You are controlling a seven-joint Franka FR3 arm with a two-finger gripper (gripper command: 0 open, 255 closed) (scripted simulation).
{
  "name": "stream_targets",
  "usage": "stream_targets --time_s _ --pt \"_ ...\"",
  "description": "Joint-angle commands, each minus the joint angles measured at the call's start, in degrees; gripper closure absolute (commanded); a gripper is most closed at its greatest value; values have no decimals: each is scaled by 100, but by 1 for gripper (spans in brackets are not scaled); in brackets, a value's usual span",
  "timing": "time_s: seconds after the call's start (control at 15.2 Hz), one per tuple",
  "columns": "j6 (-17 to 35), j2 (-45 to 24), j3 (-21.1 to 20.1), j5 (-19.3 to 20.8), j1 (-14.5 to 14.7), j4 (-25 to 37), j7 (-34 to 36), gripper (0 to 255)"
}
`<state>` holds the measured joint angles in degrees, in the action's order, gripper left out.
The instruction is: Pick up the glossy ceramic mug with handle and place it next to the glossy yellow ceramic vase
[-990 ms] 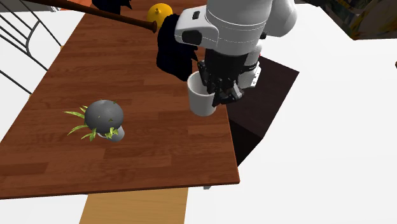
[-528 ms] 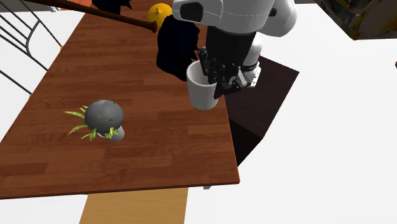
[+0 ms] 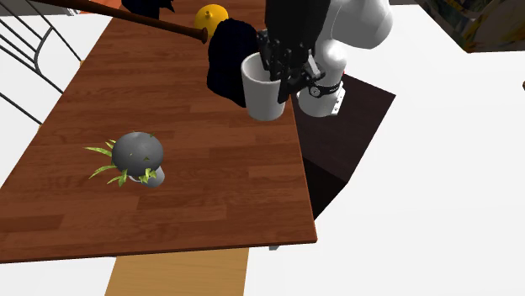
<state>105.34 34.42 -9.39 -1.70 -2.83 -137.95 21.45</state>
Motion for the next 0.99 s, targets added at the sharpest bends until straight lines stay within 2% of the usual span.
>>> stream_targets --time_s 0.0,0.46,0.92 --pt "-88 385 176 50 -37 -293 -204 255" --pt "-540 1632 900 472 -308 -1063 -982 255" --pt "-1077 2669 1729 1155 -776 -1494 -1864 255"
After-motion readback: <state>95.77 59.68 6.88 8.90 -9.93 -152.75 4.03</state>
